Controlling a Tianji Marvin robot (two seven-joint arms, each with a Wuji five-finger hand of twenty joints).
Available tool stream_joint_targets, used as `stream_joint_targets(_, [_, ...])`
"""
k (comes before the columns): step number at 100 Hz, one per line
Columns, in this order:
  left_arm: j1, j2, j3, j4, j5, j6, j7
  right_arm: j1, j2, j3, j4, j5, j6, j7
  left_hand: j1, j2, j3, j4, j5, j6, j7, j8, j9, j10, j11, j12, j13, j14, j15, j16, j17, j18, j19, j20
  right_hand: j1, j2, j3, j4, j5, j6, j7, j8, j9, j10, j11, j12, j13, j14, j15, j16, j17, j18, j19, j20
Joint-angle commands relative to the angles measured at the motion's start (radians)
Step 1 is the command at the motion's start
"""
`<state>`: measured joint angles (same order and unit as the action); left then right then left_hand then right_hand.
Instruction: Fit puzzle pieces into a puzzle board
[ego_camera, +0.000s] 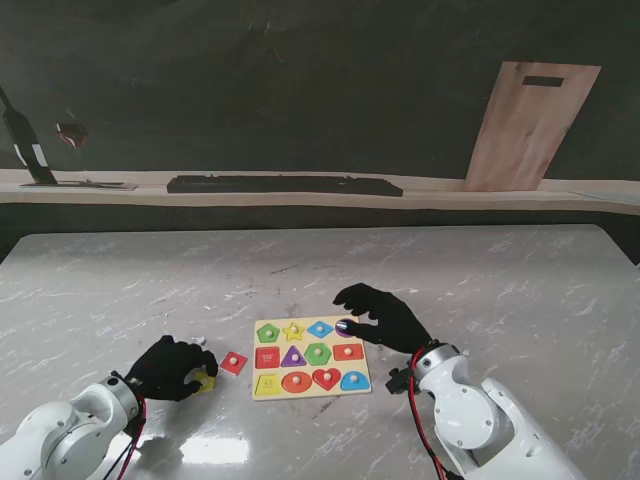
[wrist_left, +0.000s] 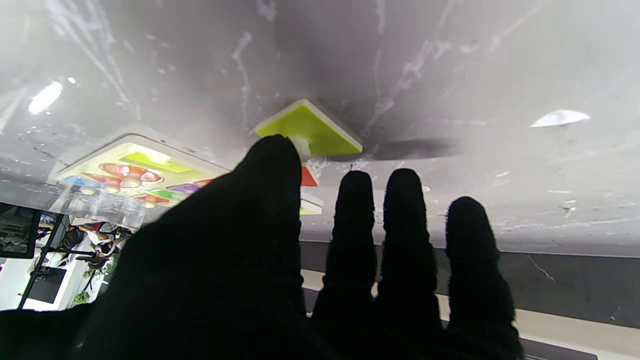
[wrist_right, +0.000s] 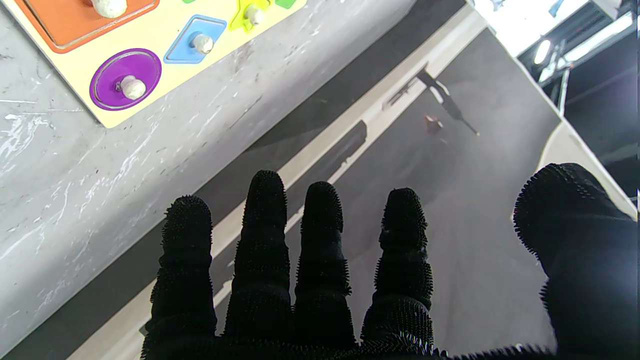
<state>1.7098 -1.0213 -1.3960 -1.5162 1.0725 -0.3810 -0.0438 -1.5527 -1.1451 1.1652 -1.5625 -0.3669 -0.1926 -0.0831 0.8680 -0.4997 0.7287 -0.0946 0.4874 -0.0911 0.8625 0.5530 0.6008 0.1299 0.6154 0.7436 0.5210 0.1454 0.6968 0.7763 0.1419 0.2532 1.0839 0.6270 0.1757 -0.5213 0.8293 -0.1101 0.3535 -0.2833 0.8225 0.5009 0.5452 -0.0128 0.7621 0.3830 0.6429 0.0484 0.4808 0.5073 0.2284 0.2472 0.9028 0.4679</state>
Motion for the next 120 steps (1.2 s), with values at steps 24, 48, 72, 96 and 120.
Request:
stream_joint_targets(24, [-0.018,0.005,0.017,0.023,0.015,0.008,0.005,-0.006,0.000,-0.004,-0.008,-0.002,0.007,0.002,0.067,-0.060,0.008,-0.076,-0.001,-0.014,0.008,-0.006,0.074,-0.034,-0.025,0.082,0.027,-0.040,0.013,0.011,-0.011,0.035,-0.008,0.003,-0.015,0.014,-0.010,0.036,0.004,-0.036,-0.009,0.013,0.020,-0.022,-0.001,0.005,0.002,0.001,0.014,0.006,-0.013,0.003,0.004,0.018])
stream_joint_targets(48, [-0.028,0.006,0.026,0.032,0.023,0.011,0.019,-0.005,0.000,-0.004,-0.008,-0.001,0.008,0.003,0.096,-0.097,-0.010,-0.105,0.036,0.019,0.054,-0.054,0.170,-0.059,-0.080,0.103,0.059,-0.048,0.025,0.003,0.004,0.034,0.009,-0.001,-0.016,0.015,-0.010,0.036,0.005,-0.036,-0.008,0.014,0.020,-0.021,-0.001,0.005,0.001,0.001,0.014,0.006,-0.014,0.002,0.003,0.018])
stream_joint_targets(72, [-0.045,0.006,0.047,0.052,0.033,0.017,0.038,-0.005,0.000,-0.004,-0.008,0.000,0.010,0.003,0.119,-0.113,-0.034,-0.117,0.081,0.035,0.122,-0.099,0.270,-0.069,-0.147,0.120,0.100,-0.049,0.046,-0.001,0.027,0.037,0.034,-0.007,-0.016,0.015,-0.011,0.036,0.006,-0.035,-0.008,0.014,0.024,-0.021,0.000,0.005,0.002,0.002,0.014,0.006,-0.013,0.003,0.003,0.018])
stream_joint_targets(96, [-0.048,0.010,0.049,0.051,0.034,0.008,0.016,-0.005,0.000,-0.004,-0.009,0.000,0.009,0.004,0.087,-0.090,-0.071,-0.121,0.120,0.022,0.190,-0.125,0.319,-0.061,-0.139,0.139,0.128,-0.040,0.072,0.000,0.037,0.048,0.050,-0.013,-0.016,0.015,-0.011,0.036,0.004,-0.036,-0.010,0.013,0.024,-0.020,0.000,0.005,0.000,0.002,0.014,0.006,-0.014,0.003,0.003,0.019])
stream_joint_targets(120, [-0.030,0.013,0.034,0.021,0.063,-0.006,0.006,-0.008,0.000,-0.001,-0.012,-0.001,0.008,0.003,0.085,-0.033,-0.147,-0.113,0.168,0.036,0.226,-0.146,0.331,-0.034,-0.045,0.155,0.152,-0.015,0.128,0.030,0.053,0.073,0.092,0.000,-0.016,0.015,-0.011,0.036,0.006,-0.034,-0.008,0.014,0.024,-0.022,0.000,0.005,0.002,0.002,0.015,0.006,-0.013,0.002,0.003,0.019])
